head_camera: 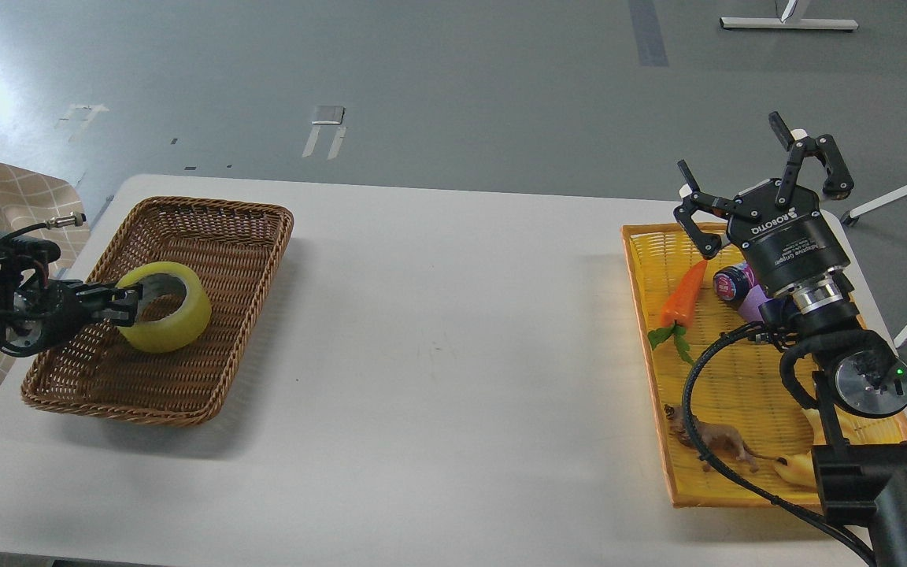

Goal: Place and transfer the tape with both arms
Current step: 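Lower the tape roll into the wicker basket with the left gripper, then open the left gripper and withdraw it from the basket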

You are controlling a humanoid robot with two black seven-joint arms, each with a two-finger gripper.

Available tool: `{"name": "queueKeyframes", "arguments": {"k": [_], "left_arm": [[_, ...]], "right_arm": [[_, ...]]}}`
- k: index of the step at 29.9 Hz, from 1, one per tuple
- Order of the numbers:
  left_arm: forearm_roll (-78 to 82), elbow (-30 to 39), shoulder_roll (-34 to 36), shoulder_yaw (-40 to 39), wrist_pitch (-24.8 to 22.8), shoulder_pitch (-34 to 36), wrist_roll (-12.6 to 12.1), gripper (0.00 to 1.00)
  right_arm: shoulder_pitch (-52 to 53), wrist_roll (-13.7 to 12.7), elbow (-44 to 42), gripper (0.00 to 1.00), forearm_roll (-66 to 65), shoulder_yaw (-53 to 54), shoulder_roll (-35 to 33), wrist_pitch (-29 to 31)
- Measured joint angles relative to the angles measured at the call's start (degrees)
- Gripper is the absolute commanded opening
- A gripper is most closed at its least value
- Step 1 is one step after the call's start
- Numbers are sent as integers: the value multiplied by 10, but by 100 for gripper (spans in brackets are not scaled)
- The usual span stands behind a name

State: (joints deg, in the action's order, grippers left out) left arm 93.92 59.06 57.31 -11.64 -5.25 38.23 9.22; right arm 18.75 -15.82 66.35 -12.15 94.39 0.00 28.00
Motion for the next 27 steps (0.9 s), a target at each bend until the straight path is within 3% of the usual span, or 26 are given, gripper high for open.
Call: {"name": "queueKeyframes", "arguments": {"k": [2, 10, 13, 15, 19, 27], "left_arm": [[-5, 0, 0, 0, 3, 0, -1, 58], [-33, 0, -1, -1, 22, 0, -1, 73], [-44, 0, -1, -3, 32, 1, -1, 91], [-61, 3, 2, -8, 43, 6, 1, 97], [-130, 7, 9, -26, 68, 29, 2, 98], [-398, 8, 1, -64, 70, 113, 3, 98]], "right_arm": [[0, 0, 0, 100, 0, 0, 0, 0], [1, 1, 0, 100, 0, 0, 0, 0], [1, 1, 0, 100, 0, 0, 0, 0], [1, 1, 0, 100, 0, 0, 0, 0], [1, 1, -1, 100, 0, 0, 0, 0], [2, 0, -1, 100, -1, -2, 0, 0]]}}
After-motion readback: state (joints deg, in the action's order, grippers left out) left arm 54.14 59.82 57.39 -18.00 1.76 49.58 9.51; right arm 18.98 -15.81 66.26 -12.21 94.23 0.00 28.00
